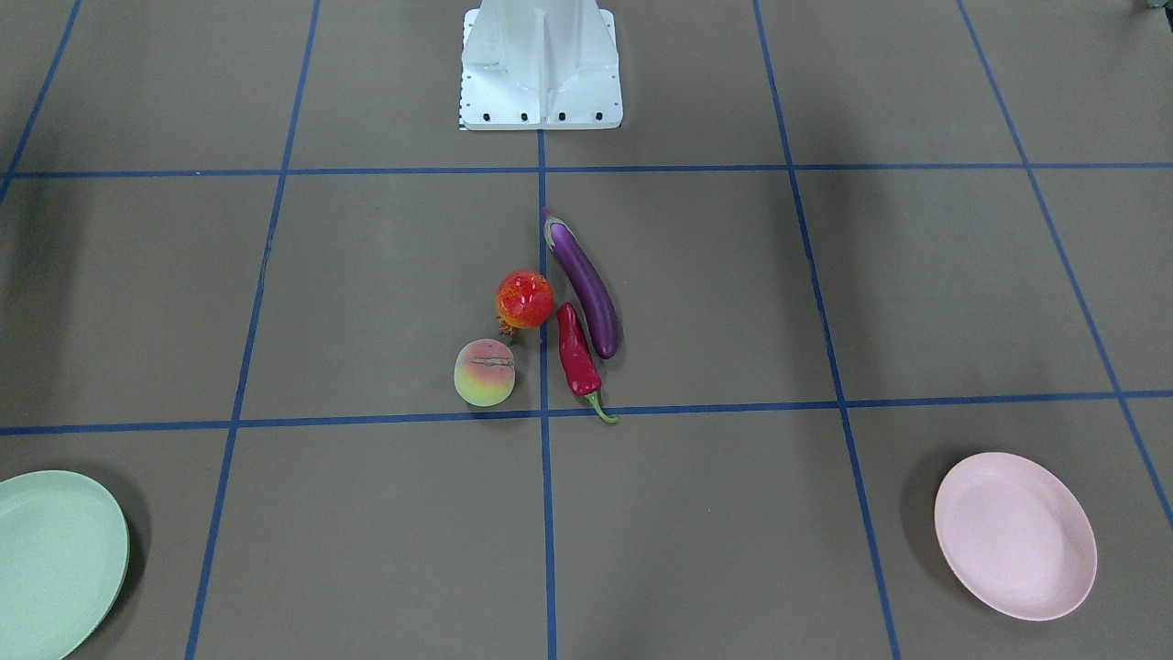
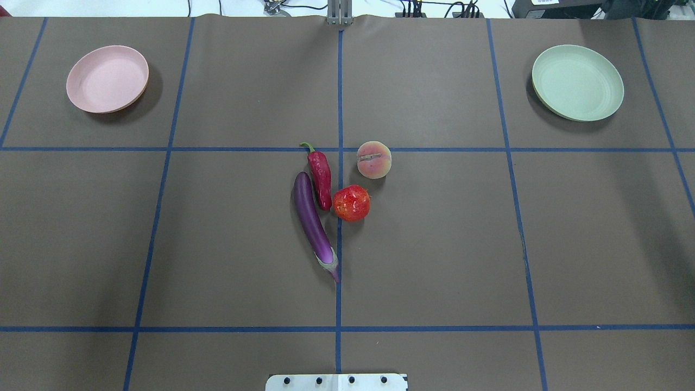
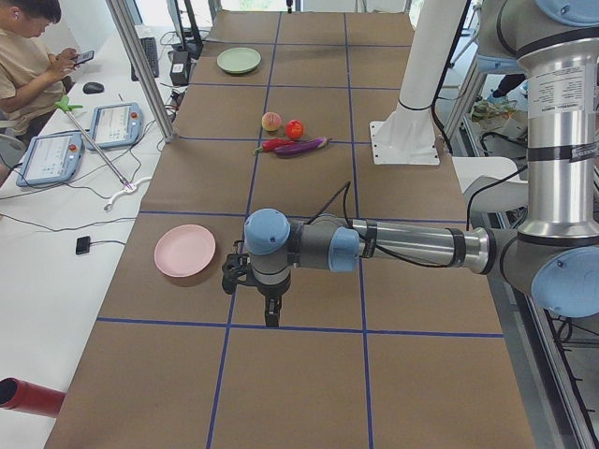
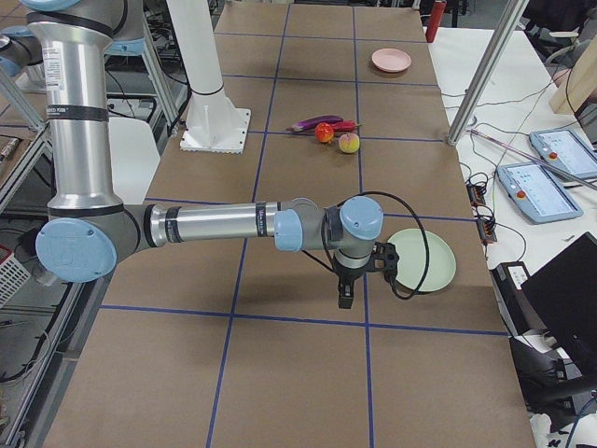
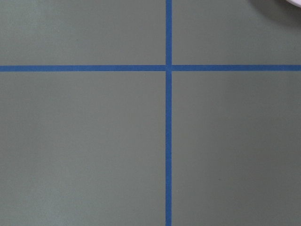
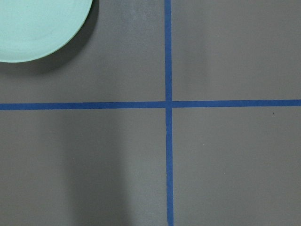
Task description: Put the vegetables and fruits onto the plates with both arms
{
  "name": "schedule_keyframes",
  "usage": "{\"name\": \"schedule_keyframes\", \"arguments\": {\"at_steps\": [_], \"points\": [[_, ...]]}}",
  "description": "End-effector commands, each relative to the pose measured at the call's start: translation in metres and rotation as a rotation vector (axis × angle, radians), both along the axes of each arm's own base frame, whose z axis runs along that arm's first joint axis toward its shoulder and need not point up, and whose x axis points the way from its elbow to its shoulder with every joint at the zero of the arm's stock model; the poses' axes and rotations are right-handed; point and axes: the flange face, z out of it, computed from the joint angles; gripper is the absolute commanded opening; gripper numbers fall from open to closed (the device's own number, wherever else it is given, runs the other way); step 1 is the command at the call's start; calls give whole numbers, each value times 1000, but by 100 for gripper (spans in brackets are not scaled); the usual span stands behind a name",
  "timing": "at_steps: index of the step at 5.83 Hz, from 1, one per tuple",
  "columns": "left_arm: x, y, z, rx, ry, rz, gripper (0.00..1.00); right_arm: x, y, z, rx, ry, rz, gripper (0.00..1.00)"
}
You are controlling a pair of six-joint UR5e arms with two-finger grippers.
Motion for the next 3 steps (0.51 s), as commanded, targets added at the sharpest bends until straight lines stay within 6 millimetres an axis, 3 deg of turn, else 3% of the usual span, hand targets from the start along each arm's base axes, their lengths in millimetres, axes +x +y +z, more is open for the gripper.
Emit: {"name": "schedule_keyframes", "arguments": {"at_steps": [1,3], "points": [[1,-1,1,11,0,2,100,-2,0,2,-5,-8,-2,100],[1,-2,0,25,2,0,100,-2,-1,2,-1,-5,-3,100]]}}
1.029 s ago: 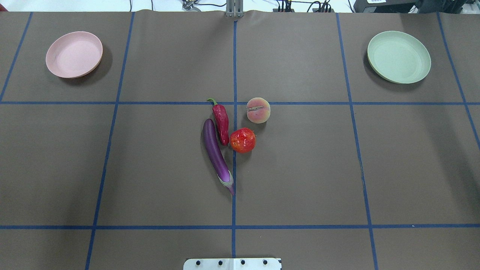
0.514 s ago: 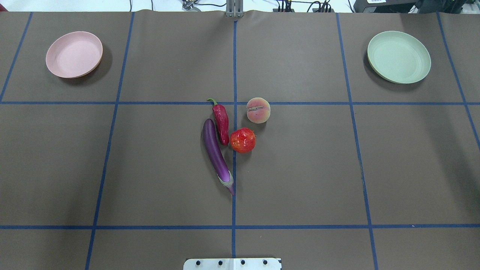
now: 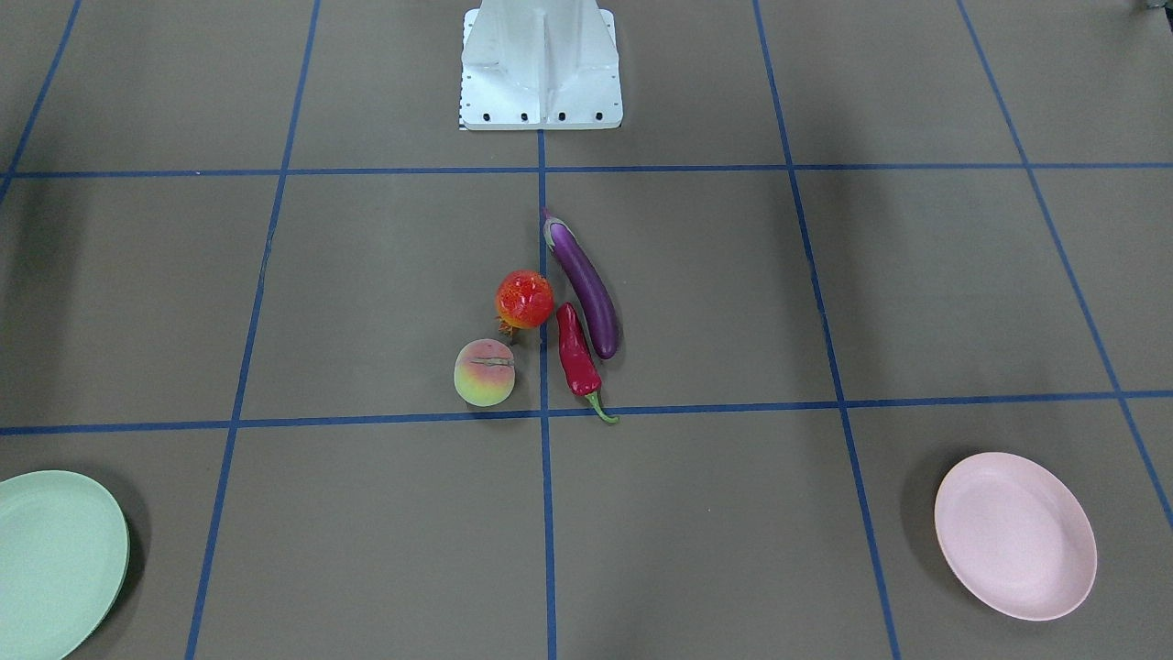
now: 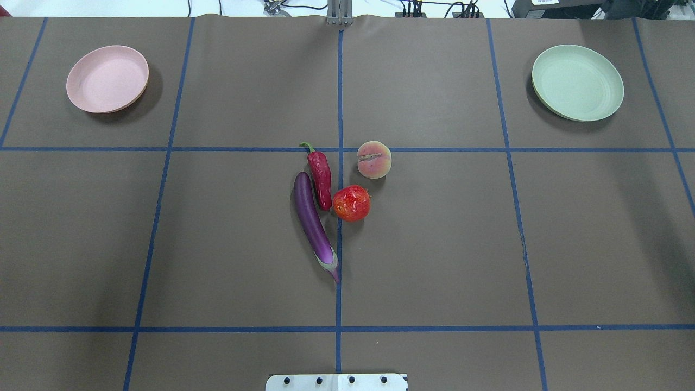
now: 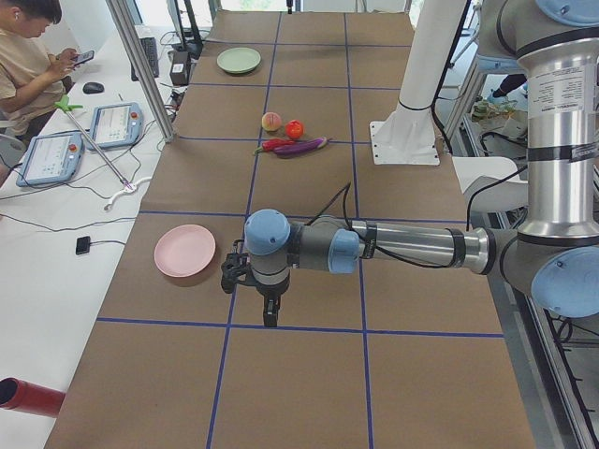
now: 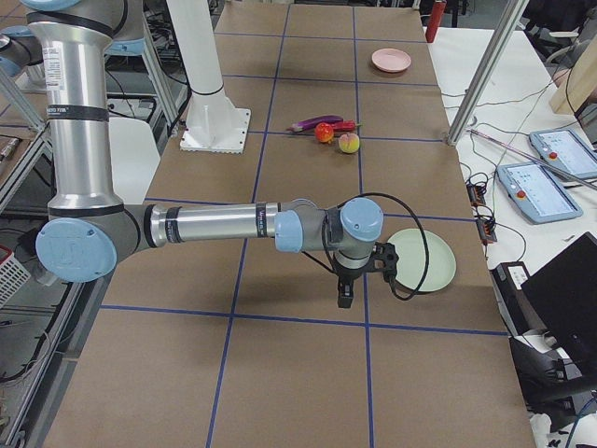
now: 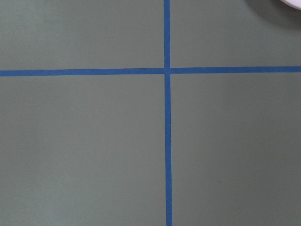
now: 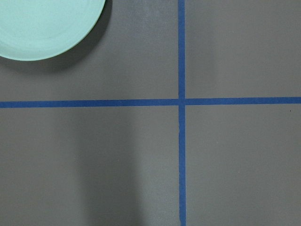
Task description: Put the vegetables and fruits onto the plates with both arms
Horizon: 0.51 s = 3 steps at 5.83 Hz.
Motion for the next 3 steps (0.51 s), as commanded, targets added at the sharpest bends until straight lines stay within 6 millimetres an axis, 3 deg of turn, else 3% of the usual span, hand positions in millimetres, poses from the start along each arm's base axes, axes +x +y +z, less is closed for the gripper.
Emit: {"name": "schedule_keyframes", "arguments": {"at_steps": [1,3], "points": [[6,0,-5,-5,80,2,100,0,-2,-2,12,4,-1,100],[19,-4,-30,-79,226,-62,100,0,-3,-5,42,0,2,100]]}}
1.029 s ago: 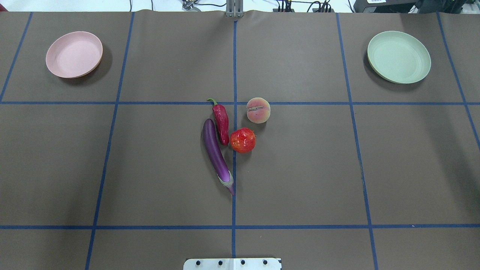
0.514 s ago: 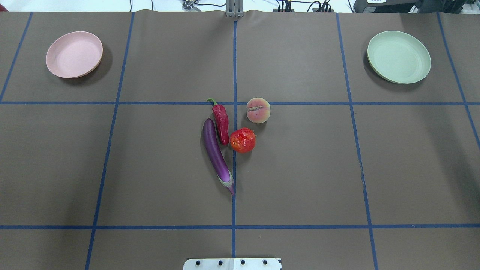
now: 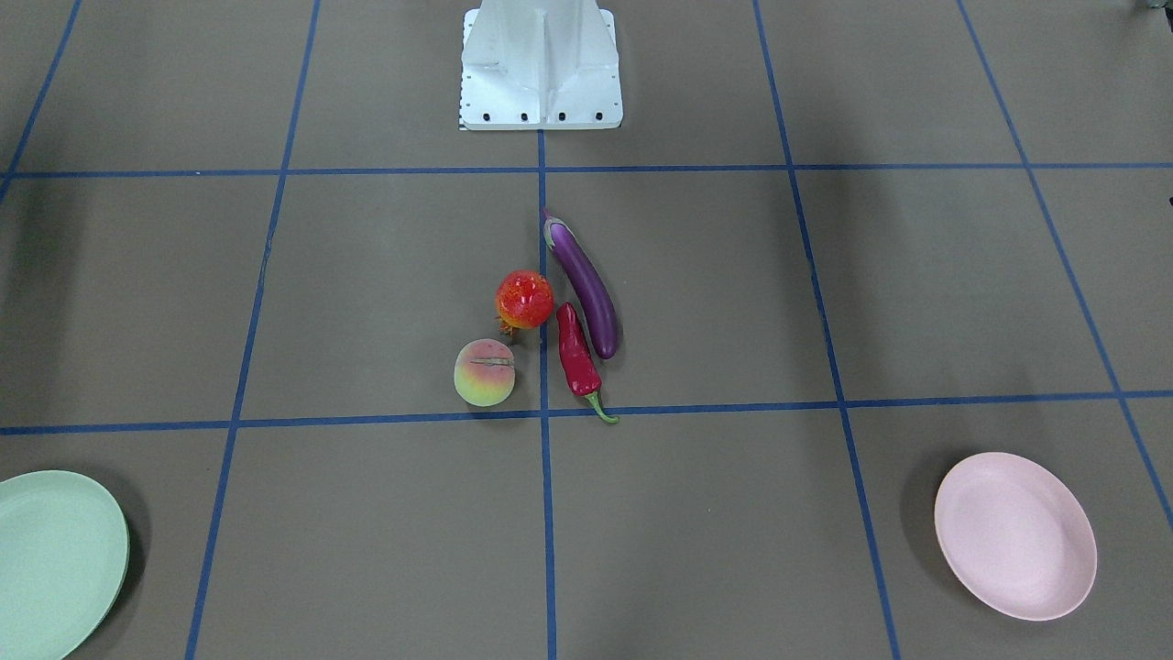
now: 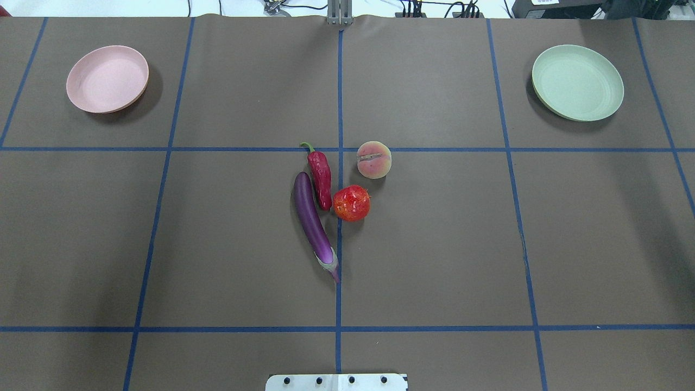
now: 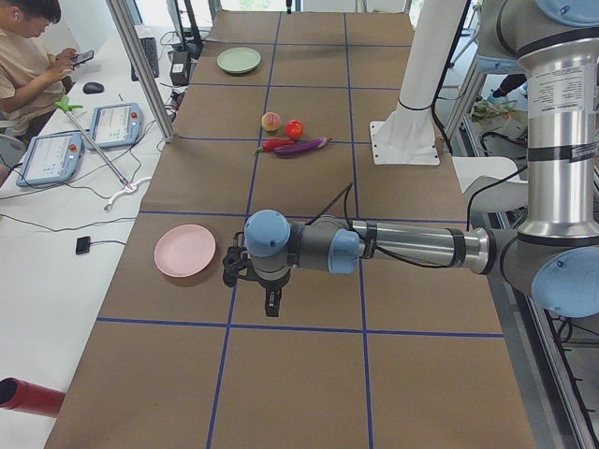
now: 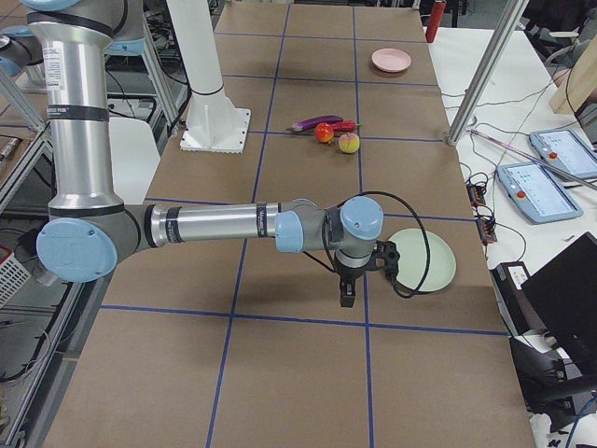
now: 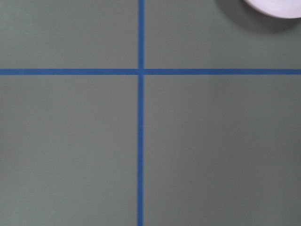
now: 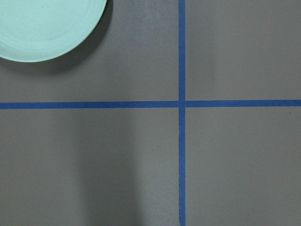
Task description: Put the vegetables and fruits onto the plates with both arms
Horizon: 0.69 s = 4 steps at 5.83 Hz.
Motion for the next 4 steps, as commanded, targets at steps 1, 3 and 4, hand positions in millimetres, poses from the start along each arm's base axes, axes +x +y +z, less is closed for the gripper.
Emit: {"name": "schedule_keyframes", "arguments": {"at_steps": [1,3,4], "points": [[39,-12,-39,-7,78,-44,100,-3,-1,-2,20,-2,-10,100],[158,-56,-129,-87,137,-23,100,-11,-4,-8,85,-10,-25,100],[188,-48,-157,-182,160,-45,100,-31,-5,-10,89,-12,-64,100]]}}
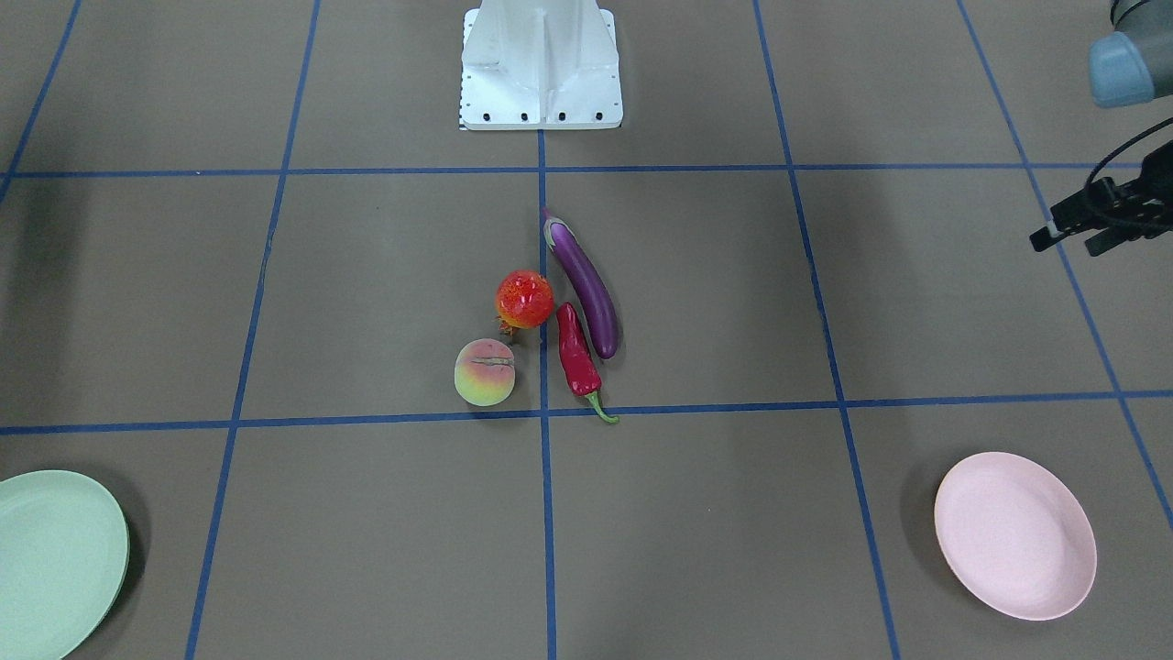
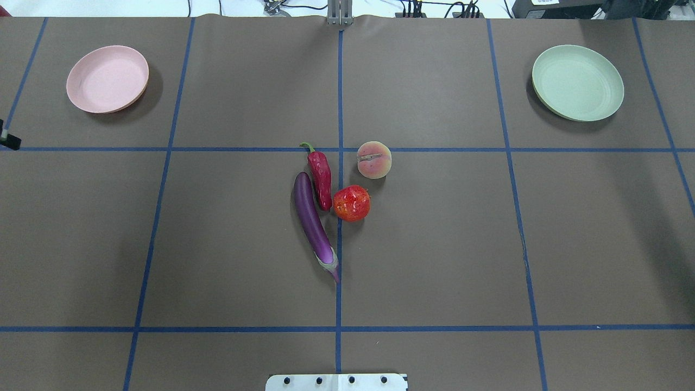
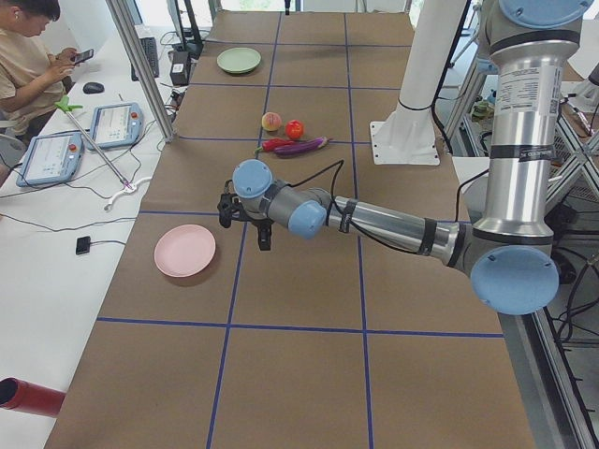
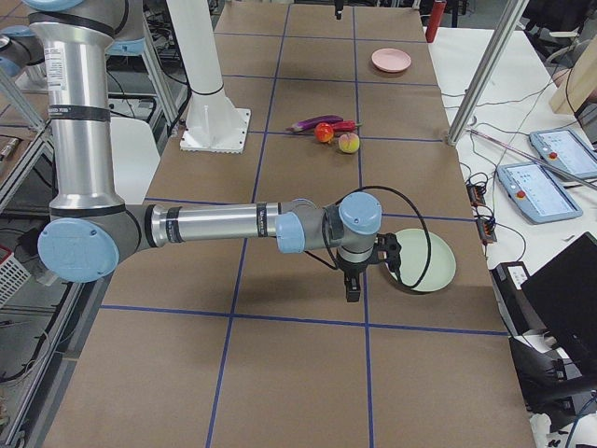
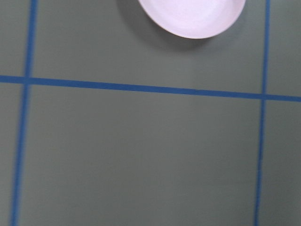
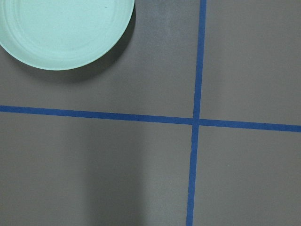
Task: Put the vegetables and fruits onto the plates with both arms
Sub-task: 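Move the left gripper toward the purple eggplant in the middle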
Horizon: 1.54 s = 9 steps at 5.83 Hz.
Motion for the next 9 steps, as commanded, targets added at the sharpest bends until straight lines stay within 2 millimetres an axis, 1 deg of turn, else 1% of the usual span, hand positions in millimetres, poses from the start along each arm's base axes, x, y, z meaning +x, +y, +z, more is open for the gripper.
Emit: {"name": "schedule_keyframes", "arguments": {"at_steps": [1,2,3,4,5,6,7,8,9], "points": [[86,-2,-92,-107,54,-10,100,-43,-5,-13,55,-10,-78,100],[176,3,-147,-137,5,-88,100,-59,-7,-22,136,-27,-105,100],[250,27,-167,-139,-43,-126,100,-69,-9,-28,132,-32,-101,100],[286,28,-178,-140,-52,-101,100,-76,-18,-43,154,-44,-107,100],[328,13,-195,-148,-73,-81,100,-86,-22,-55,142,-62,-96,100],[375,6,-215,-128,-116,-89,100,-89,-24,-61,146,-67,-93,100],[412,1,-239,-128,-158,-87,100,-93,-25,-69,143,-74,-83,100],[421,5,-243,-123,-164,-78,100,-95,-25,-70,142,-78,-85,100],[440,21,-244,-112,-174,-54,99,-95,-24,-70,138,-83,-86,100]]}}
